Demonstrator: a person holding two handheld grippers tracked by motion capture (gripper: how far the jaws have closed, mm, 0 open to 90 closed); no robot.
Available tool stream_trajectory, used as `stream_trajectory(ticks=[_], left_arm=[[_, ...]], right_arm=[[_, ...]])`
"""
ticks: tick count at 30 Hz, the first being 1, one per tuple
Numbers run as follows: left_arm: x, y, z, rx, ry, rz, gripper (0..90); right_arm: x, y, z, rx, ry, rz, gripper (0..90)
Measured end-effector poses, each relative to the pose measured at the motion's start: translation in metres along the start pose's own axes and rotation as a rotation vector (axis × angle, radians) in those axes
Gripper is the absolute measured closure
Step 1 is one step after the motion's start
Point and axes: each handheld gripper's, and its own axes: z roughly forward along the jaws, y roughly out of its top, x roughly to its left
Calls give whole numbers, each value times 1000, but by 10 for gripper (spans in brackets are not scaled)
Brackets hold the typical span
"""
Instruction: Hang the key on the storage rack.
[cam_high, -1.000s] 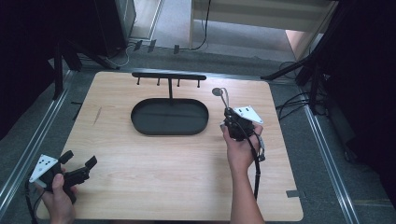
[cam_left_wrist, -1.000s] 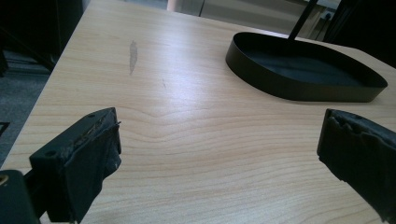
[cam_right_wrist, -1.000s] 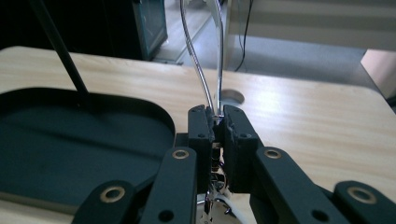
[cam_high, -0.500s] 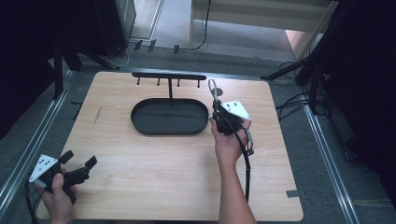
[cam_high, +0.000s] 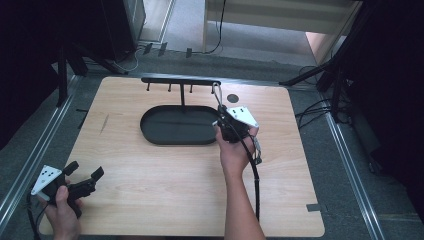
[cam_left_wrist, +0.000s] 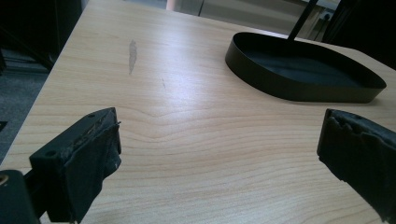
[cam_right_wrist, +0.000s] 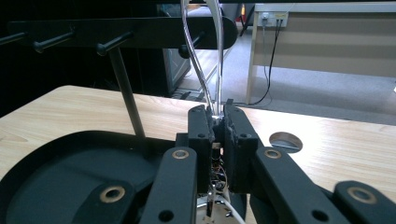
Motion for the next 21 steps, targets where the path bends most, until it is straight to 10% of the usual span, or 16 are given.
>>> stream_trajectory(ticks=[21], left_arm=[[0, 0, 0, 1, 0, -4, 0]], right_arm=[[11, -4, 23, 49, -39, 1, 834]])
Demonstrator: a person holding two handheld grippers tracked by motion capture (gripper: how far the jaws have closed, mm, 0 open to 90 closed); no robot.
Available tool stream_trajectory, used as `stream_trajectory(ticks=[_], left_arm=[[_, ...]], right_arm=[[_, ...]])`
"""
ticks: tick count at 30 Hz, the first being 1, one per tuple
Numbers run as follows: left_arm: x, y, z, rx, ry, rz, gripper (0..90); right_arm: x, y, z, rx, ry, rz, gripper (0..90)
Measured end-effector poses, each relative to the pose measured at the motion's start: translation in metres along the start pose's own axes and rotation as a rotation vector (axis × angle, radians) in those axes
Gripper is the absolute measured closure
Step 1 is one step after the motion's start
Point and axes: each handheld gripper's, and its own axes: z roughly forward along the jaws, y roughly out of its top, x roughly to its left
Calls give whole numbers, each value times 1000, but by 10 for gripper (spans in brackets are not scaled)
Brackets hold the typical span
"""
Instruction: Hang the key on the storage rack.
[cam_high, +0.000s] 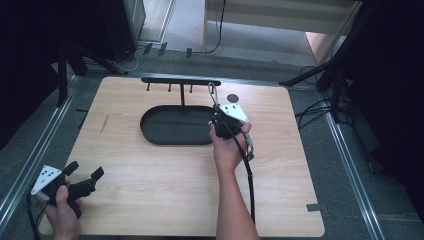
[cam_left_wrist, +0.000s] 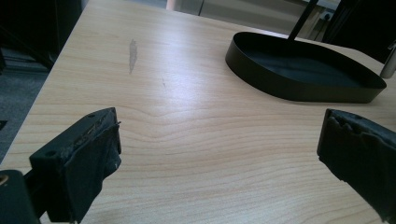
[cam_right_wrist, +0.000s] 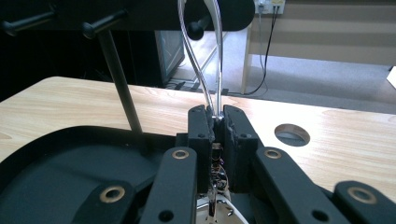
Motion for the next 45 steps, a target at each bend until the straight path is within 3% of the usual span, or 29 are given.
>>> stream_trajectory(ticks=[17, 22, 29, 32, 39, 41, 42, 45], left_arm=[[0, 0, 0, 5, -2, 1, 0], [0, 0, 0, 5, -2, 0, 0], [0, 0, 0, 7, -1, -1, 0], [1, 0, 0, 6, -3, -3, 0], [1, 0, 1, 5, -3, -4, 0], [1, 0, 1, 5, -3, -3, 0], [1, 0, 0, 5, -3, -3, 0], [0, 0, 1, 6, -1, -1, 0]], right_arm=[[1, -8, 21, 62, -32, 26, 833], [2, -10, 22, 69, -26, -6, 819], [1, -9, 21, 49, 12, 11, 648], [-1, -10, 20, 45, 11, 2, 579], [-13, -12, 12, 11, 10, 36, 431], [-17, -13, 9, -1, 58, 53, 391], [-18, -13, 6, -7, 74, 44, 364], [-22, -15, -1, 13, 35, -12, 272]])
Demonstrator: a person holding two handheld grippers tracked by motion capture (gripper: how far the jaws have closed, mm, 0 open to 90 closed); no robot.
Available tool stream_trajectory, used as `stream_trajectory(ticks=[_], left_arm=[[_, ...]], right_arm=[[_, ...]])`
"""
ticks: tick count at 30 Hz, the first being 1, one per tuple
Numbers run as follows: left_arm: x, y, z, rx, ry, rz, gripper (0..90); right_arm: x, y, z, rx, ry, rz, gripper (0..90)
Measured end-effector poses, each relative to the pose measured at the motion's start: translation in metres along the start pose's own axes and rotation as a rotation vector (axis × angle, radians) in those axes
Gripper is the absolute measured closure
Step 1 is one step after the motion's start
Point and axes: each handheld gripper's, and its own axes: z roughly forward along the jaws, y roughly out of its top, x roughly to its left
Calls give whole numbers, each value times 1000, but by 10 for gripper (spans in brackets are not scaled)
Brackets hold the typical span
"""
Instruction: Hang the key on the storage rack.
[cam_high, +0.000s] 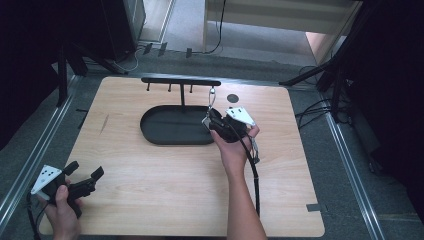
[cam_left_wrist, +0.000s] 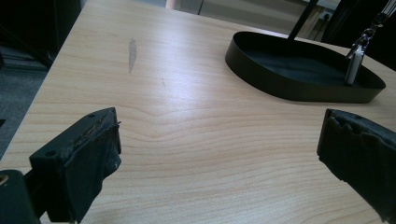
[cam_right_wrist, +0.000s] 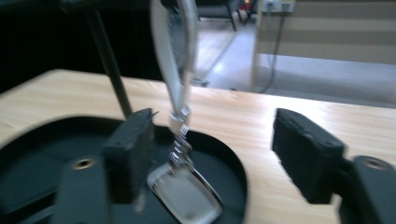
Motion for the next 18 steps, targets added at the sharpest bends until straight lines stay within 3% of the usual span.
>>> stream_trajectory(ticks=[4, 7, 9, 18], left_arm=[[-1, 0, 0, -4, 1, 5, 0], [-1, 0, 0, -5, 3, 5, 0], [-1, 0, 0, -5, 5, 7, 0], [-1, 0, 0, -5, 3, 7, 0]], right_arm=[[-10, -2, -14, 111, -66, 58, 102], [-19, -7, -28, 87, -20, 54, 4], [-25, -11, -37, 77, 5, 48, 0], [-52, -28, -71, 40, -33, 61, 0]])
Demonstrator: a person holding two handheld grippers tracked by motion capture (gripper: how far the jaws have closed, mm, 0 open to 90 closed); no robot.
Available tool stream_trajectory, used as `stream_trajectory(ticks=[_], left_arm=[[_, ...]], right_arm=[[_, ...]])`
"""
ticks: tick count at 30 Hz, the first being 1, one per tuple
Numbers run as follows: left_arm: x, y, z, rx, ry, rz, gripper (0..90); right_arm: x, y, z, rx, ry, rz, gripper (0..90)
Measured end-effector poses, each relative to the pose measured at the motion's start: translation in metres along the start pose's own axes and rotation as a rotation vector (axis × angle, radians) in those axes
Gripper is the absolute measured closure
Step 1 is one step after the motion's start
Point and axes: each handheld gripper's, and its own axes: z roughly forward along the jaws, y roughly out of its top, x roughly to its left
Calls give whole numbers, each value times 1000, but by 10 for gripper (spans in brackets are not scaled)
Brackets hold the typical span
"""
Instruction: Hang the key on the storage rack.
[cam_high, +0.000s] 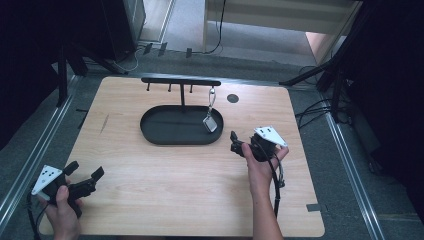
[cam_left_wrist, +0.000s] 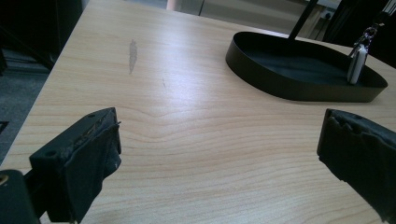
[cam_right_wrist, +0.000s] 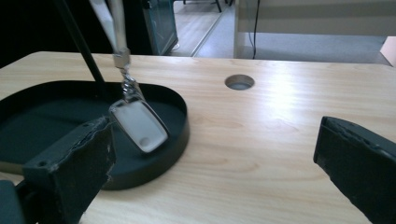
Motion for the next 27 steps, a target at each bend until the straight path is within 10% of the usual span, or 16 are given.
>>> stream_trajectory(ticks=[27], left_arm=[[-1, 0, -1, -5, 5, 15, 0]], right_arm=[[-71, -59, -66, 9, -97, 12, 0]])
